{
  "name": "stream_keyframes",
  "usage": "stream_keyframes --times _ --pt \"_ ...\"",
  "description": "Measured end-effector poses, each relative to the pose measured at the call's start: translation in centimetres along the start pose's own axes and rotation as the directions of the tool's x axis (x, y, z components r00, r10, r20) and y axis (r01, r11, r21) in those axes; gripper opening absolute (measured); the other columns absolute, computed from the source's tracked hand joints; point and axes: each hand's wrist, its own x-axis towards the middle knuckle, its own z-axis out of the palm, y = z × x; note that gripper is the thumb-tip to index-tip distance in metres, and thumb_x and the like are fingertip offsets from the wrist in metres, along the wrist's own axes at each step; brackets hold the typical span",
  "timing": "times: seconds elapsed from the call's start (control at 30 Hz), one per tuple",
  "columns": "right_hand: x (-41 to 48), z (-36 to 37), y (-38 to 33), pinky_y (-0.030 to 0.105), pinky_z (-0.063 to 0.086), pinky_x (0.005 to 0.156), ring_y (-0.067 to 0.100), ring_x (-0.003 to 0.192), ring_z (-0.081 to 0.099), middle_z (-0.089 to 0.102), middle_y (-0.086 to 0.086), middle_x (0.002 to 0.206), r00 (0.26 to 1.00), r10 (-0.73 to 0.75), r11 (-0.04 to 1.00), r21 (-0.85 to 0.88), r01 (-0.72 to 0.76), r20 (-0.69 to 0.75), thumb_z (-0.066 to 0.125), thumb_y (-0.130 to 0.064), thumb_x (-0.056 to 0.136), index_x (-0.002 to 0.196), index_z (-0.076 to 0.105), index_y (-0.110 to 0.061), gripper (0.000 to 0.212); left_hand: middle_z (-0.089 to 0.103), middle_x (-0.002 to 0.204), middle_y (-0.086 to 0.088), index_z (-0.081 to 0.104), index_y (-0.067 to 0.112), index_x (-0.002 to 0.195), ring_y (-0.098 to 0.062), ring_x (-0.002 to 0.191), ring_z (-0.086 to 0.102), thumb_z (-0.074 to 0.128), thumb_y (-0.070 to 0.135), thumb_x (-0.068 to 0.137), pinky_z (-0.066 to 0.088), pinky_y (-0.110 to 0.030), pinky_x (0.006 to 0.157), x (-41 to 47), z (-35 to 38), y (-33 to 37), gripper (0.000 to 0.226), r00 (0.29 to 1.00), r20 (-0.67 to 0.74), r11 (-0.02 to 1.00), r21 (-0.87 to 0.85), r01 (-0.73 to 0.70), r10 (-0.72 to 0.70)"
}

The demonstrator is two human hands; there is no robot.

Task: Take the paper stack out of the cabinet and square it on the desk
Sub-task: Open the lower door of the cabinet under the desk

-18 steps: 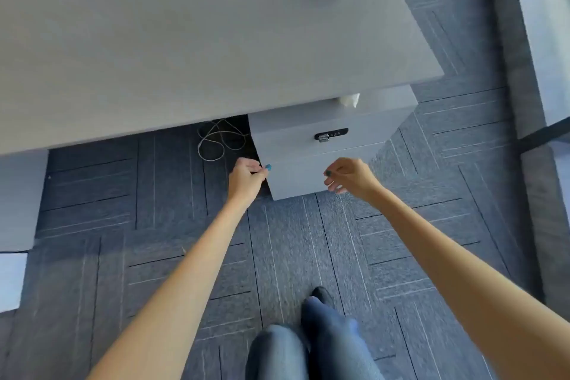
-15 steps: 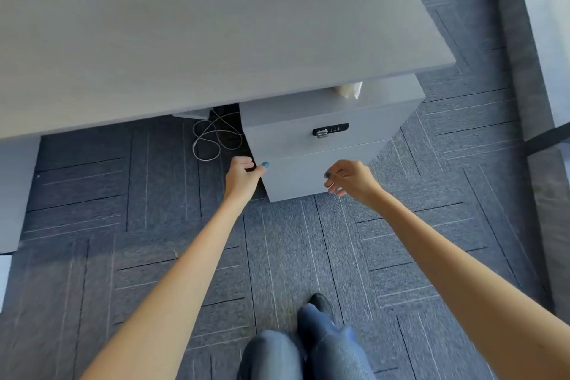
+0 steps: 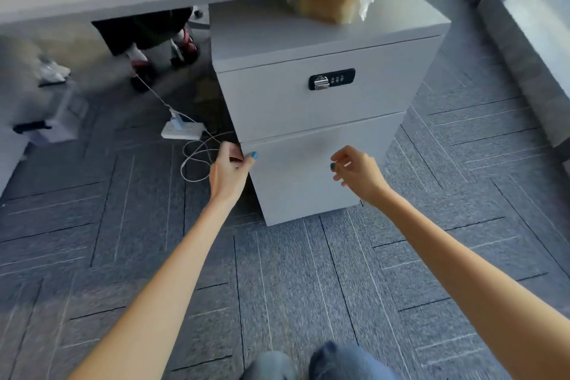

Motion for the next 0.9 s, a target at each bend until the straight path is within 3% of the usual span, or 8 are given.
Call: stream_keyframes --times 0.17,0.33,0.37,0.5,0.67,0.73,0.8,0.9 --pt "-0.4 0.4 0.3 0.047 0.055 0.074 0.03 0.085 0.067 0.062 0.005 0.106 0.94 -0.241 0.949 -0.26 0.176 -0.241 0.056 -0.019 0.09 0.112 0.052 -0.013 0.023 0.067 0.099 0.003 0.062 0.019 0.103 -0.021 0.083 0.063 0.063 0.037 0.088 0.047 -0.034 0.071 -0.5 0.1 -1.5 0.023 0.968 0.079 0.919 0.306 -0.25 0.238" --pt "-1.7 1.2 -0.2 0.043 0.055 0.06 0.031 0.076 0.069 0.042 0.003 0.134 0.853 -0.451 0.832 -0.47 0.295 -0.262 0.05 -0.033 0.093 0.129 0.044 -0.03 0.036 0.068 0.101 0.001 0.063 0.012 0.107 -0.006 0.084 0.062 0.065 0.016 0.089 0.047 -0.011 0.075 -2.5 -0.1 -2.1 0.018 0.926 0.253 0.957 -0.009 -0.289 0.282" --pt "-2.0 1.4 -0.4 0.042 0.056 0.06 0.03 0.076 0.069 0.041 0.0 0.137 0.852 -0.472 0.816 -0.479 0.325 -0.225 0.046 -0.036 0.094 0.131 0.043 -0.033 0.037 0.07 0.105 -0.003 0.063 0.01 0.112 -0.012 0.09 0.065 0.066 0.017 0.089 0.052 -0.018 0.084 -2.8 -0.3 -2.1 0.024 0.913 0.302 0.961 -0.051 -0.273 0.275" --pt "-3.1 1.8 -0.9 0.041 0.054 0.073 0.023 0.087 0.067 0.04 -0.008 0.142 0.883 -0.466 0.794 -0.471 0.386 -0.063 0.038 -0.043 0.096 0.137 0.042 -0.037 0.041 0.072 0.102 -0.01 0.063 0.013 0.1 -0.031 0.098 0.069 0.069 0.031 0.084 0.056 -0.055 0.086 -3.9 -0.7 -2.1 0.025 0.852 0.423 0.95 -0.086 -0.301 0.309" --pt "-4.3 1.9 -1.4 0.035 0.043 0.069 0.029 0.088 0.06 0.039 0.003 0.125 0.906 -0.424 0.8 -0.472 0.371 -0.008 0.036 -0.041 0.096 0.117 0.05 -0.026 0.029 0.066 0.105 -0.023 0.058 0.013 0.097 -0.042 0.1 0.065 0.064 0.064 0.075 0.057 -0.057 0.083 -6.3 -0.5 -2.2 0.056 0.814 0.46 0.934 -0.131 -0.333 0.355" --pt "-4.8 1.9 -1.9 0.033 0.038 0.069 0.028 0.085 0.056 0.04 0.004 0.12 0.927 -0.374 0.827 -0.459 0.325 -0.018 0.034 -0.049 0.095 0.106 0.05 -0.022 0.033 0.07 0.104 -0.009 0.062 0.021 0.097 -0.03 0.102 0.067 0.054 0.072 0.077 0.06 -0.045 0.082 -7.4 -0.6 -2.6 0.056 0.81 0.482 0.942 -0.201 -0.27 0.335" --pt "-5.4 2.0 -2.3 0.034 0.038 0.068 0.027 0.081 0.053 0.041 0.004 0.113 0.937 -0.347 0.843 -0.453 0.289 -0.048 0.036 -0.058 0.091 0.096 0.05 -0.019 0.042 0.072 0.103 0.005 0.066 0.029 0.1 -0.017 0.104 0.067 0.042 0.07 0.085 0.059 -0.037 0.084 -8.4 -0.5 -3.0 0.05 0.821 0.483 0.943 -0.273 -0.191 0.306" --pt "-6.5 1.8 -2.4 0.035 0.041 0.066 0.027 0.078 0.052 0.044 0.005 0.103 0.939 -0.326 0.84 -0.49 0.232 -0.113 0.045 -0.068 0.081 0.085 0.05 -0.016 0.053 0.072 0.108 -0.004 0.067 0.021 0.106 -0.019 0.104 0.068 0.032 0.051 0.099 0.055 -0.04 0.089 -8.7 0.3 -3.5 0.046 0.851 0.455 0.952 -0.267 -0.151 0.263"
